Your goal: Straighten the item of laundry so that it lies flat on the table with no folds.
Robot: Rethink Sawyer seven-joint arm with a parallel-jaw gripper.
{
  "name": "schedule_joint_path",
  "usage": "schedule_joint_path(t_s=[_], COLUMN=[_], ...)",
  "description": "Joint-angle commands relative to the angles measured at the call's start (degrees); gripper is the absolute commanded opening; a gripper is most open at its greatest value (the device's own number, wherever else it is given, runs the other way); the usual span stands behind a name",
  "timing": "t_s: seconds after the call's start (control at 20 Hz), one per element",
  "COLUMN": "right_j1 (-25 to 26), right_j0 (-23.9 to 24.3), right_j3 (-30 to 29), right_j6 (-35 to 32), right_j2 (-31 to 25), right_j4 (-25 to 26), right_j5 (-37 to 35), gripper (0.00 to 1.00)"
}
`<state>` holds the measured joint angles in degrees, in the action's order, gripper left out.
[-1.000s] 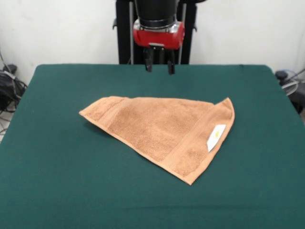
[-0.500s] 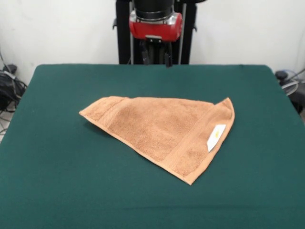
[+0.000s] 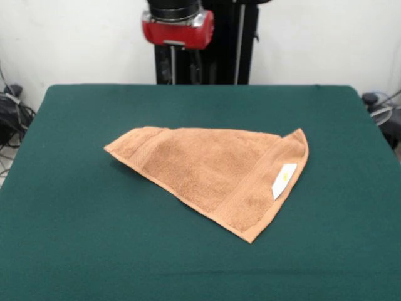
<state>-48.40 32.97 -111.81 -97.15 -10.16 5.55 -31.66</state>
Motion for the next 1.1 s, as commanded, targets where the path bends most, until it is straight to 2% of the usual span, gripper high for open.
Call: schedule_joint_path(t_s=[0.05, 0.45, 1.1], right_j1=[5.63, 12.21, 14.28], right_j0=[2.12, 3.15, 3.03], right_j3=[6.71, 11.18, 11.89], right_j6=[6.77, 4.63, 2.55], right_j2=[-3.04, -4.06, -4.31], right_j4=[7.58, 11.58, 12.45], right_j5=[-2.59, 0.37, 1.45], gripper=[1.00, 1.00, 1.00])
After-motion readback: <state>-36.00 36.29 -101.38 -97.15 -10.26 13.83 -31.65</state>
